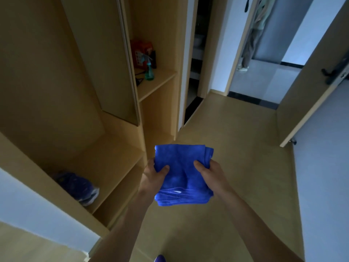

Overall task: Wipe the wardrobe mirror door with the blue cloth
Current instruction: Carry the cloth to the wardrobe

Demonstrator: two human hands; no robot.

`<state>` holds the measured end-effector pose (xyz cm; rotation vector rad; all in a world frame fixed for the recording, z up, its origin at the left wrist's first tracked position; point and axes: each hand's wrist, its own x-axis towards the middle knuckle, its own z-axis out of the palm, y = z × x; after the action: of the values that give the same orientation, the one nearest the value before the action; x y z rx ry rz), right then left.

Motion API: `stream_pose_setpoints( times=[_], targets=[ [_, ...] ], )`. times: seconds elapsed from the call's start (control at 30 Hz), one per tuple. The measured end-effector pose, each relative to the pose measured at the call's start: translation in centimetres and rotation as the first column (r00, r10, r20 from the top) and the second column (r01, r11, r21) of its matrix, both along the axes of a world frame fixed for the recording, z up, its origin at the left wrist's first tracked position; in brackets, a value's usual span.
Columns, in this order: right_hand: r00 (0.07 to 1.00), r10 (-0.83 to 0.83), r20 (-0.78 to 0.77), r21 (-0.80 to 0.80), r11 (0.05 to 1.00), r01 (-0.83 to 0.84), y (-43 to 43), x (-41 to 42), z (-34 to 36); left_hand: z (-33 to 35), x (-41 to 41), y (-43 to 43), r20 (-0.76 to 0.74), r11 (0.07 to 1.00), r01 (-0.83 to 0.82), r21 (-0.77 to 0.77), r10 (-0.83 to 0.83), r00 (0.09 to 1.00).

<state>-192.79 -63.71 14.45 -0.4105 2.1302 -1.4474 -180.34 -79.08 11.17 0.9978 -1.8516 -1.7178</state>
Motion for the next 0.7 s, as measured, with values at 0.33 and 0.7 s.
stream_pose_setpoints(
  times=[0.33, 0.7],
  targets=[
    [0.995, 0.102, -0.005, -0.002, 0.995, -0.102, -10.0, -6.4, 0.0, 0.2, -5.1, -8.8, 0.036, 0.993, -0.102, -0.052, 0.104, 0.994],
    [0.937, 0.348, -0.001, -0.036, 0.937, -0.348, -19.9, -16.8, 0.0, 0.4, -12.3, -15.1, 0.047, 0.928, -0.372, -0.028, 0.373, 0.927]
  ],
)
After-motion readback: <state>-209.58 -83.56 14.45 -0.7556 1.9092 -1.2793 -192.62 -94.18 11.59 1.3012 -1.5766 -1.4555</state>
